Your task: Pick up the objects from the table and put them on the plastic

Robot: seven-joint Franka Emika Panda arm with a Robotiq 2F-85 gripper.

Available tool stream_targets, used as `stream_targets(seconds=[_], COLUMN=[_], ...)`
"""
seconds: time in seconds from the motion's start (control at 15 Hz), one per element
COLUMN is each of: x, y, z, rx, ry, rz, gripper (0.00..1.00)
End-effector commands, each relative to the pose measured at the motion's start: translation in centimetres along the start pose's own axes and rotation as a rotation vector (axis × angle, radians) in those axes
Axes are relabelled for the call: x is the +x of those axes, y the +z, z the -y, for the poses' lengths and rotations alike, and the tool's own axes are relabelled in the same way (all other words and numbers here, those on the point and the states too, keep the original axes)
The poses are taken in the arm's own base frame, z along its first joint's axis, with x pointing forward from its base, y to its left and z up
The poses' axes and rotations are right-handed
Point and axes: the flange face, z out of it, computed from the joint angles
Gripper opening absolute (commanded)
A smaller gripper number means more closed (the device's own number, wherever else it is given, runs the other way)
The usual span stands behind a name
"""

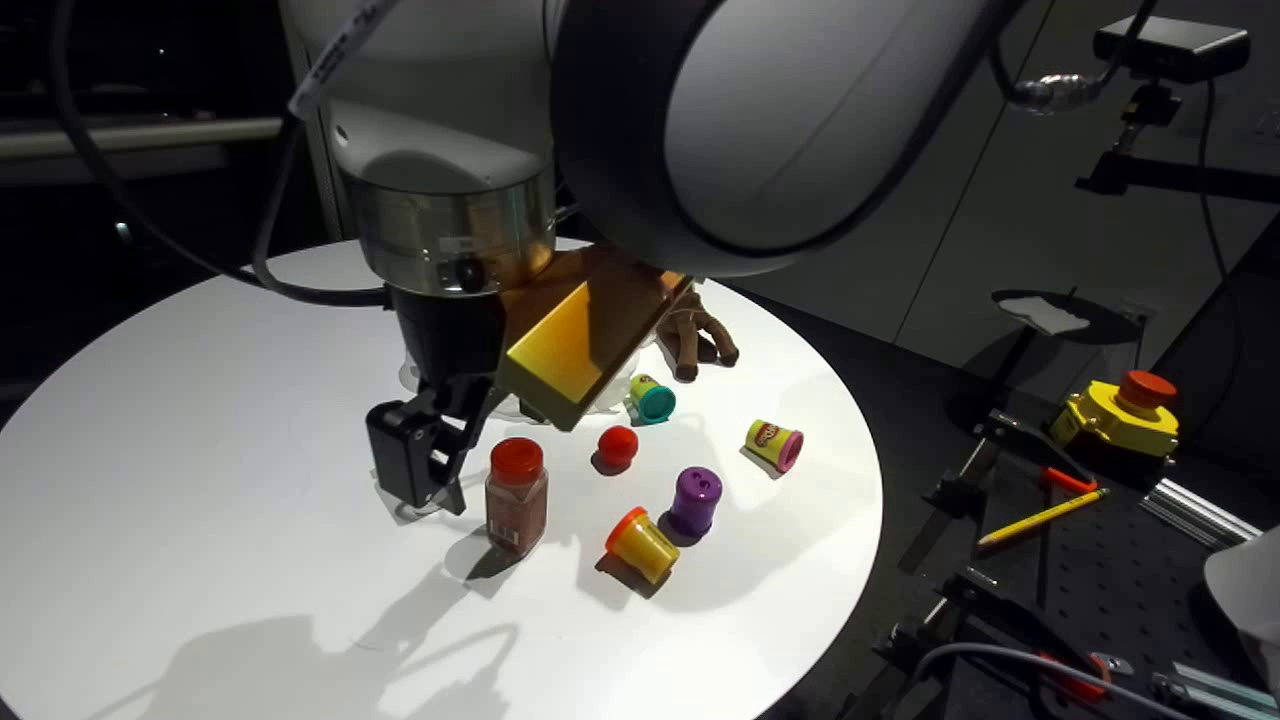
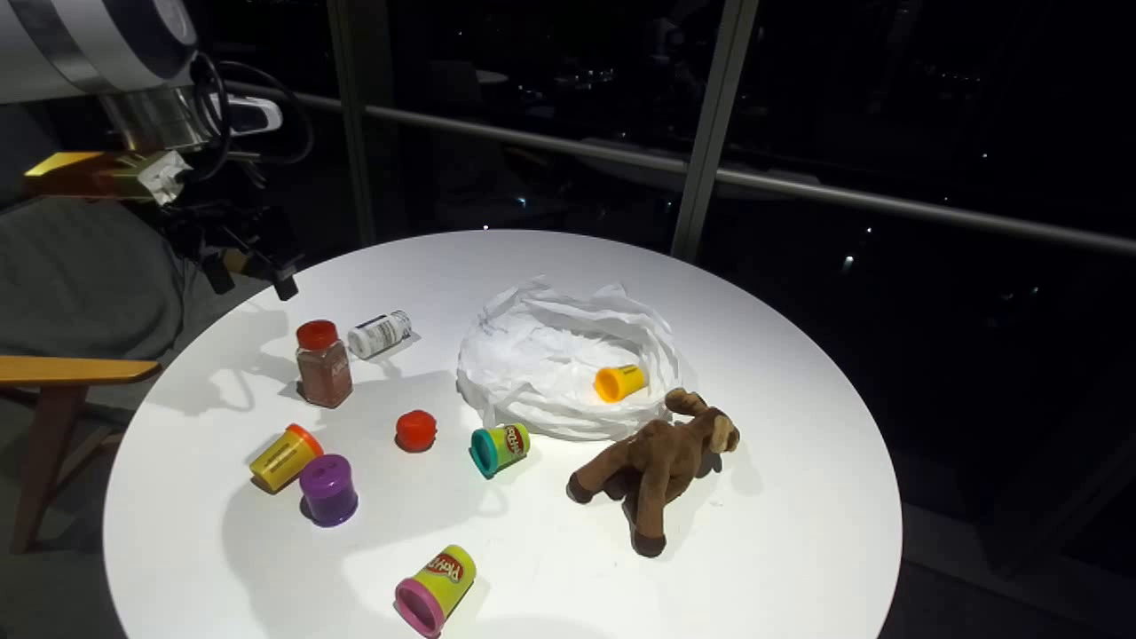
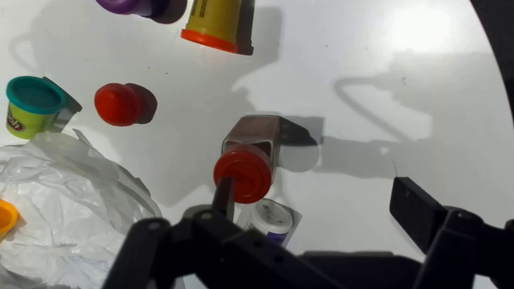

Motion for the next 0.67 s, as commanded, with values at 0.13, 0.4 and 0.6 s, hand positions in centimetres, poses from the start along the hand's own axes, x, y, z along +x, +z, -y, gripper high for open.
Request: stream_targets(seconds=[0.13,0.4,0.6], x=[0.0,0.1,0.4], y=[1.8,3.0,3.4], z=[-4.2,-6.2,-6.9], rx=[0.040,0.065,0.082], ry=[-0.047,-0.067,-0.071], rz=[0.048,0.073,0.065], gripper=[1.00,1.00,1.00])
